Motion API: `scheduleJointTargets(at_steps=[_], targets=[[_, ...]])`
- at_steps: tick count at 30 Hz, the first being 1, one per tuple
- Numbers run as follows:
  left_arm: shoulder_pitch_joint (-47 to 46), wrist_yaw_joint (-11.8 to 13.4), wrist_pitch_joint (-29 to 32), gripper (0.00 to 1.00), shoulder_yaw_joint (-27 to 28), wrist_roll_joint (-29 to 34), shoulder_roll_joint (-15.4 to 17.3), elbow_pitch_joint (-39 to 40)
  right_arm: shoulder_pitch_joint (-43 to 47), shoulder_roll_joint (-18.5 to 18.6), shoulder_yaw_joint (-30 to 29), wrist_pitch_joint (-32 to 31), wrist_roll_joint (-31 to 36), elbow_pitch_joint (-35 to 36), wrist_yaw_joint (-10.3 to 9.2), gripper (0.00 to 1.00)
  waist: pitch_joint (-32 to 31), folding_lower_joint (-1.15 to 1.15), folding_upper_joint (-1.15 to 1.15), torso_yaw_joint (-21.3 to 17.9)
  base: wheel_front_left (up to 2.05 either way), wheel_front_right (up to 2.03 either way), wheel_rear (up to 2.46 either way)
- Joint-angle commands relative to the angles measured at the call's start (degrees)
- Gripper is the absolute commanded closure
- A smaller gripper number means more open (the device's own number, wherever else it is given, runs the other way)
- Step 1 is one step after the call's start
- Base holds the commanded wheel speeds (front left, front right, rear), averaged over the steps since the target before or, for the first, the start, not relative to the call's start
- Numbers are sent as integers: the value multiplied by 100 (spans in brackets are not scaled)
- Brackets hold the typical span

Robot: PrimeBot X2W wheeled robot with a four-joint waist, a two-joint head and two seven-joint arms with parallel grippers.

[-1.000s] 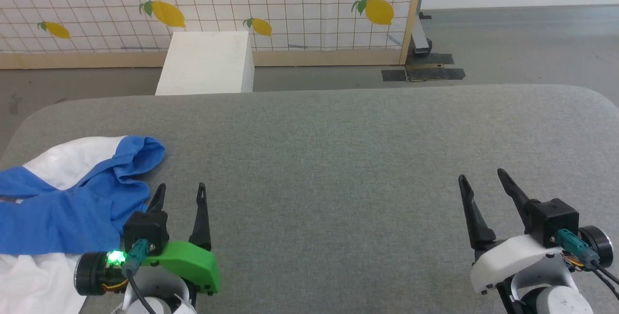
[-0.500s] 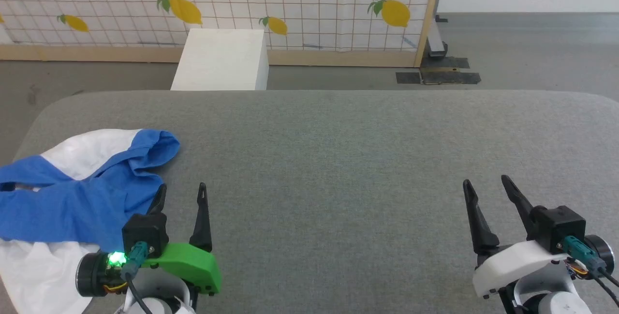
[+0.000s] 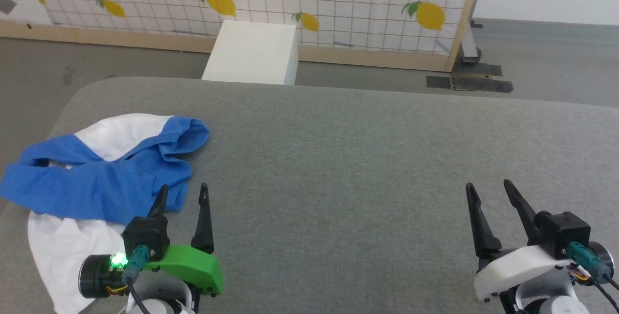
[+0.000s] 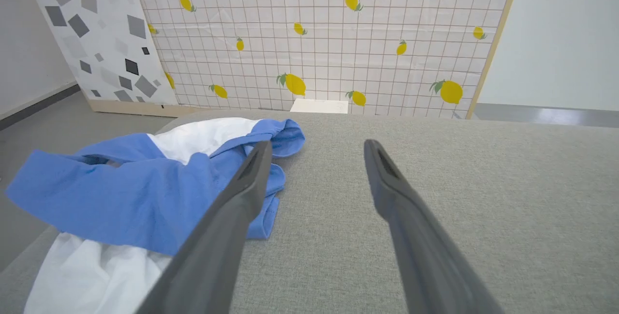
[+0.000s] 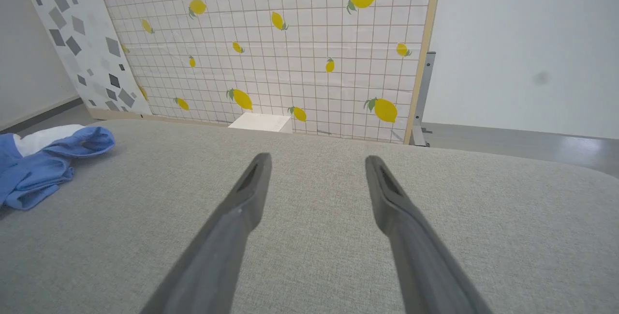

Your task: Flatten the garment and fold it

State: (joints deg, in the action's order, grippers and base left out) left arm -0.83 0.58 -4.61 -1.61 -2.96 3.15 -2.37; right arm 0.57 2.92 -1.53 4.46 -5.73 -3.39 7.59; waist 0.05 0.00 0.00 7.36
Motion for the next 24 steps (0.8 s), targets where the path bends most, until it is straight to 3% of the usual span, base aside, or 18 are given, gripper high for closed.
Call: scheduleJointTargets(at_steps=[1, 24], targets=[[91, 24, -60, 0, -7, -73, -9, -19, 95, -1, -4, 69, -82, -44, -3, 0, 3, 0, 0, 118, 0, 0, 0], [171, 71, -328, 0, -5, -204, -14, -76, 203, -2, 32, 339, -299, -223, -5, 0, -45, 0, 0, 947, 0, 0, 0]])
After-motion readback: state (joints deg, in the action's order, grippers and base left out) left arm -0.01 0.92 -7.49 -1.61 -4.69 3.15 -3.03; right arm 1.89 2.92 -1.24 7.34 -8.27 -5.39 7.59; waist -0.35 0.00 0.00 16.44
